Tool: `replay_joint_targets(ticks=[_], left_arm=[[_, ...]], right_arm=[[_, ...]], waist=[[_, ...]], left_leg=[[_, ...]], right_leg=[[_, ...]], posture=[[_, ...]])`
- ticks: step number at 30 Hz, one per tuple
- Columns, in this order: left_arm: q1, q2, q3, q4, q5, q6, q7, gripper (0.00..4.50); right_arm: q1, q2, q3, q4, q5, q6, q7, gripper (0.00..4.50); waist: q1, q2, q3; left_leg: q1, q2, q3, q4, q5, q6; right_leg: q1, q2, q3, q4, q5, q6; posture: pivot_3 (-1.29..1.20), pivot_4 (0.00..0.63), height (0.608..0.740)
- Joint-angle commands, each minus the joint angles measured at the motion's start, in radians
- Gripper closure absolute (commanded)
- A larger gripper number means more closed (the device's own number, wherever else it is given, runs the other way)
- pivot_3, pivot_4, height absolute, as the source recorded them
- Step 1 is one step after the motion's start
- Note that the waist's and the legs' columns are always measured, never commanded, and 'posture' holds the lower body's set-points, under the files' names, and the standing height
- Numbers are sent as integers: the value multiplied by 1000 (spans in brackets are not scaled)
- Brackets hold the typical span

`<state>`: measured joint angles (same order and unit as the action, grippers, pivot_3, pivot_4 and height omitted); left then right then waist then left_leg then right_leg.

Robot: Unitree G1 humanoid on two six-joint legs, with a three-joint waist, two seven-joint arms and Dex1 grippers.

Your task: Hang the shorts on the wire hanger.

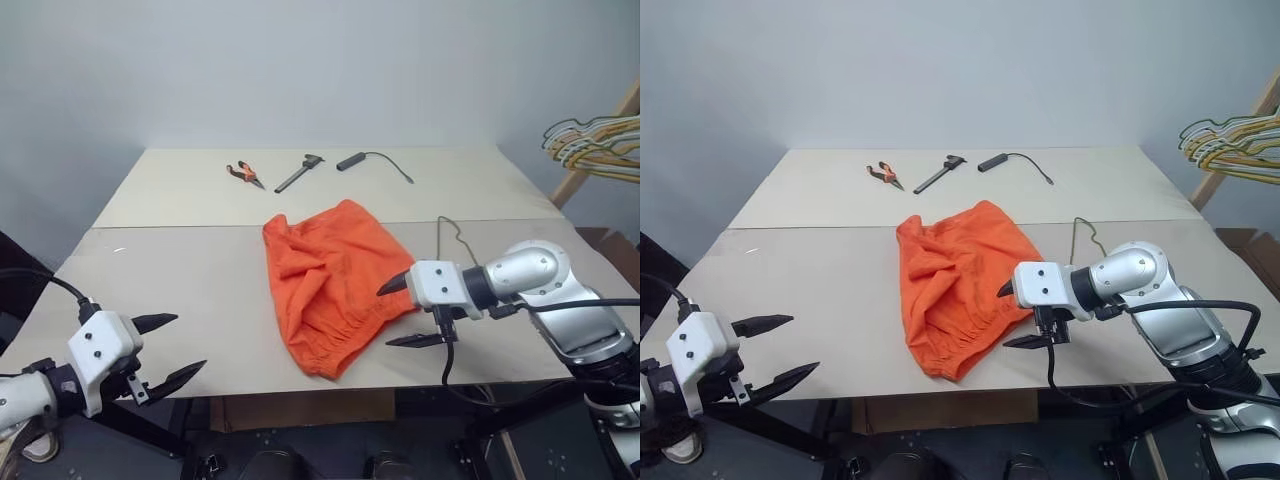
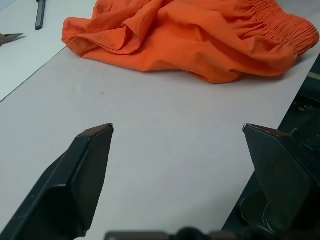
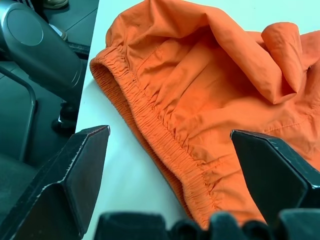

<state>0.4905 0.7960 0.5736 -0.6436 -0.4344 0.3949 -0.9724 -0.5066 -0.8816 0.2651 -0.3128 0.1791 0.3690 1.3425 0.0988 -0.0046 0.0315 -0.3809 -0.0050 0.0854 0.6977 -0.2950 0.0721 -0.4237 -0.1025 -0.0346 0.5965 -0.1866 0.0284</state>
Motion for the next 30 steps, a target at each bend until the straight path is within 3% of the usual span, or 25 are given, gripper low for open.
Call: replay_joint_targets(ticks=[1,10,18,25,30], left_arm=[[-2,-2,38,-34,-31,8,9,0],[0,8,10,-41,-5,2,22,0],[-9,16,-44,-23,45,-3,27,0],[3,43,-63,6,72,-20,-12,0],[-27,57,-64,28,73,-23,-20,0]], right_arm=[[-27,2,-9,-5,-1,-25,-2,13],[-28,12,-8,-19,5,-1,-19,13],[-32,55,49,-119,0,150,-80,13],[-36,125,155,-246,-19,340,-193,13],[-65,167,327,-283,-131,436,-283,13]], waist=[[0,0,0],[-1,0,0],[-5,0,0],[-17,0,0],[-32,0,0]], left_leg=[[0,0,0,0,0,0],[0,1,0,0,0,0],[0,3,0,0,0,-1],[-1,3,0,0,-1,-4],[0,3,0,0,0,-5]], right_leg=[[0,0,0,0,0,0],[0,1,0,0,0,0],[0,3,0,0,0,-1],[-1,3,0,0,0,-2],[-2,3,-1,1,1,-3]], posture=[[170,0,740],[160,0,740],[112,0,740],[91,0,740],[86,0,740]])
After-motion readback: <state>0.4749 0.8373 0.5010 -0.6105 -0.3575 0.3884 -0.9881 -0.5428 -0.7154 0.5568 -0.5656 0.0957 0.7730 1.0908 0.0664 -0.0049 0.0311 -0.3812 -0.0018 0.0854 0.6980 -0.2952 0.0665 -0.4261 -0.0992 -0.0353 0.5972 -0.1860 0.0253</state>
